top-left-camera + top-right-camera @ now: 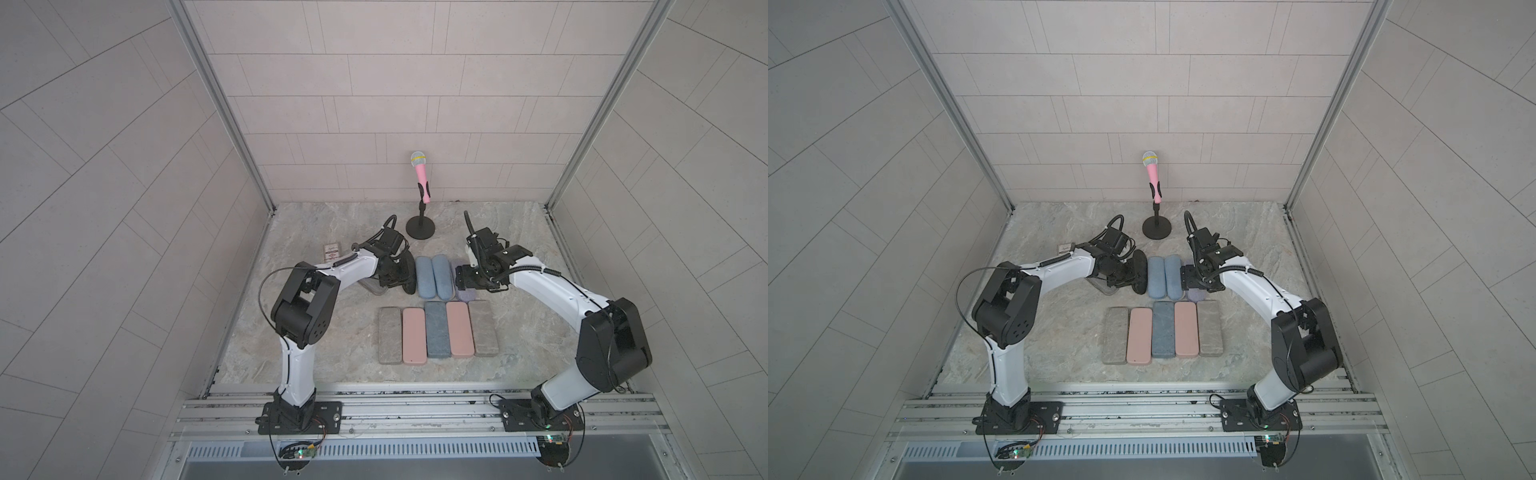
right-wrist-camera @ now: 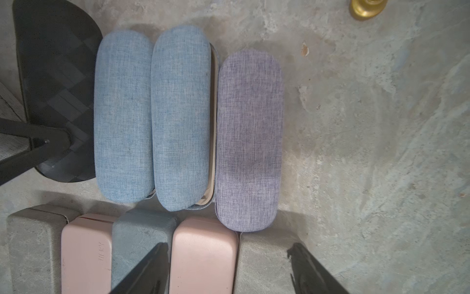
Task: Close the glasses case
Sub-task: Place the glasses case at the center of the board.
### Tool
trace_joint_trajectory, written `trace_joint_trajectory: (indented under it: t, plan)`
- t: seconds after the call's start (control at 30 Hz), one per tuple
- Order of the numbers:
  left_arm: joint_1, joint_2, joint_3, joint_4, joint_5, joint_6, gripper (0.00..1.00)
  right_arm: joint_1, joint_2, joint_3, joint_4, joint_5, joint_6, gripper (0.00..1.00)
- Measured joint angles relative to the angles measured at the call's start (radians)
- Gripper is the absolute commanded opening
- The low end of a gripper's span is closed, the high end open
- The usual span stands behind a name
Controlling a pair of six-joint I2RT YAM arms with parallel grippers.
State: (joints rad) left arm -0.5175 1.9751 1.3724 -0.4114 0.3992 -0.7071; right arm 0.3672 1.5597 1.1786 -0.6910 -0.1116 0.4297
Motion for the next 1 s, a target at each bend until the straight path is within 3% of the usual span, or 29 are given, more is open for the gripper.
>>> trace_joint_trajectory:
  t: [0.1, 0.17, 1.0]
  plan:
    - [0.0, 0.0, 0.0, -0.001, 0.001, 0.0, 0.33, -0.002, 0.0, 0.0, 0.0, 0.0, 0.002, 0.77]
    - [0.0, 0.0, 0.0, -0.002, 0.001, 0.002, 0.4, -0.002, 0.0, 0.0, 0.0, 0.0, 0.002, 0.77]
    - [0.022, 0.0, 0.046, -0.138, -0.087, 0.071, 0.57, -0.002, 0.0, 0.0, 0.007, -0.015, 0.011, 0.77]
